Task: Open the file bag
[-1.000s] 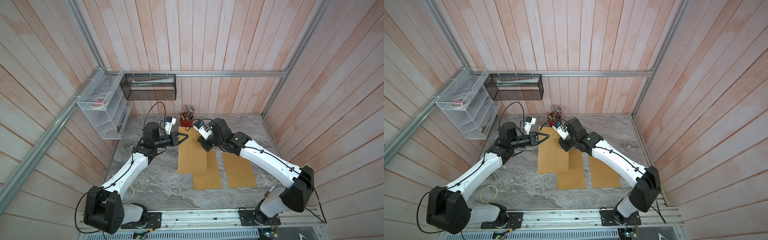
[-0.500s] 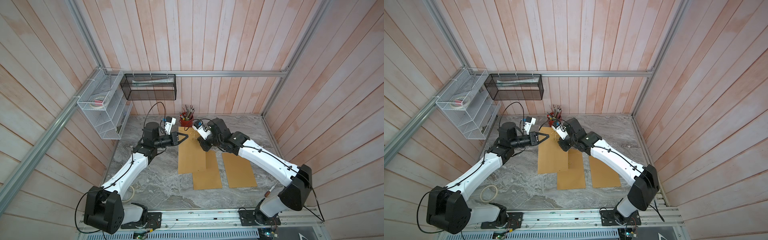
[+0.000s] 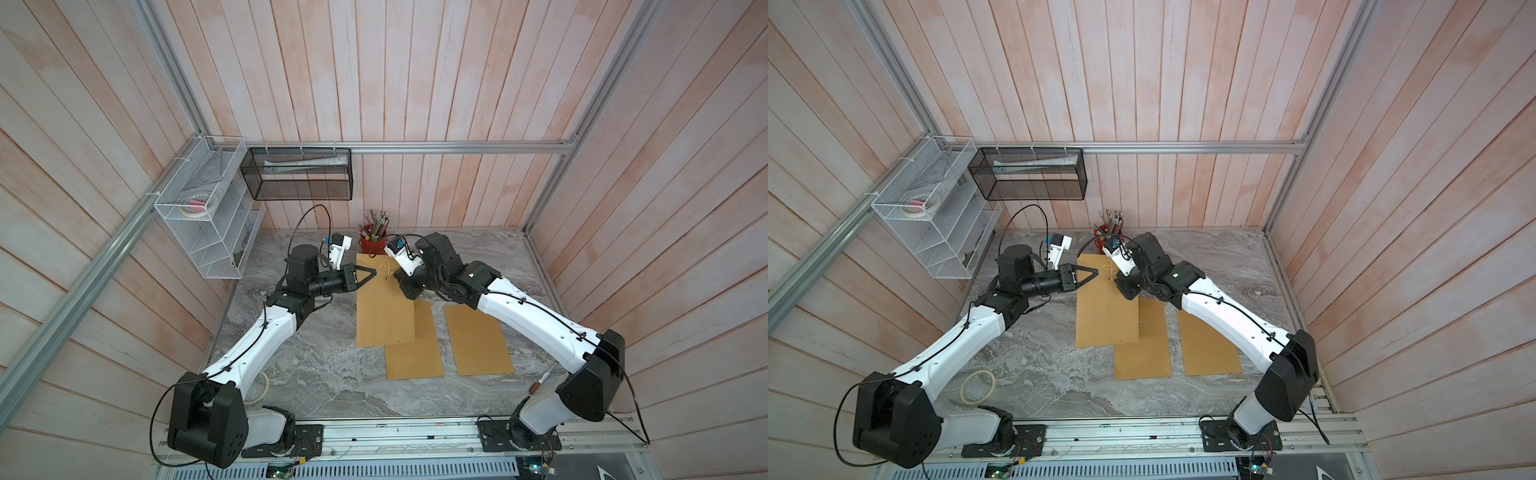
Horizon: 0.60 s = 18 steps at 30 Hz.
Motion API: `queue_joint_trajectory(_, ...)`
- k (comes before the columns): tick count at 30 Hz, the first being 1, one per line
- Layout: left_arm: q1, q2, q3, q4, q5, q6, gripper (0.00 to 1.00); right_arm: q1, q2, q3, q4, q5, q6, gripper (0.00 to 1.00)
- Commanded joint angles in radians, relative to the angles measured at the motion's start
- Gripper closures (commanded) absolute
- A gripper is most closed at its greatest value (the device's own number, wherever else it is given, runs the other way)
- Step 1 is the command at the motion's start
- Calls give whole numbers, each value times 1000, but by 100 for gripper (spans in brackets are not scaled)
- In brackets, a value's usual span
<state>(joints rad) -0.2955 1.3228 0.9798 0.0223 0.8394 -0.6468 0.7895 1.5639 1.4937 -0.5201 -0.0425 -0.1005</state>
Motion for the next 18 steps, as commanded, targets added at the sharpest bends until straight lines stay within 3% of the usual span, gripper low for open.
queue_joint_trajectory(1,-2,-11,-18,29,2,16,100,6,1,39,5,-4,18,100)
queue_joint_trajectory(18,-2,-23,-52,67,6,-4,100,8,13,70,25,-59,31,100)
